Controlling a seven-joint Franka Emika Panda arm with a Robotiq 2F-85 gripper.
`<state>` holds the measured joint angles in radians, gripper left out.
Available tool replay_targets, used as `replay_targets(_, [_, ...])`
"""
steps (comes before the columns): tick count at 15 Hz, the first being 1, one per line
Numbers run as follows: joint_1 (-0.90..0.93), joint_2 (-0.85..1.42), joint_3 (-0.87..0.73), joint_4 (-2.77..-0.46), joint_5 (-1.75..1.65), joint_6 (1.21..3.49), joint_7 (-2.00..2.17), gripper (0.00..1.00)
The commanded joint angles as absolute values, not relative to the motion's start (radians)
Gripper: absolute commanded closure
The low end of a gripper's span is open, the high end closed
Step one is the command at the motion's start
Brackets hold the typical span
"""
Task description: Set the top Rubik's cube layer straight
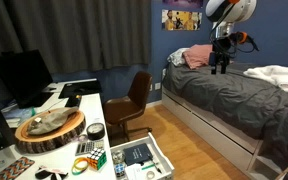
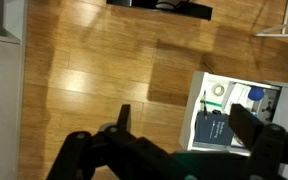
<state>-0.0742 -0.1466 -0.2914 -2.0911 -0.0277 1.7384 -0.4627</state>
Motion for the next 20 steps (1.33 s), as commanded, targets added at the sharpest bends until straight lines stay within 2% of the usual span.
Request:
replay_targets(1, [-0.104, -0.145, -0.263, -2.089, -0.024, 1.736, -0.466, 0.00])
replay_targets(7, [-0.104, -0.145, -0.263, -2.089, -0.024, 1.736, -0.466, 0.00])
replay_targets(20, [0.156, -0.170, 0.064, -2.245, 0.004, 1.828, -0.624, 0.00])
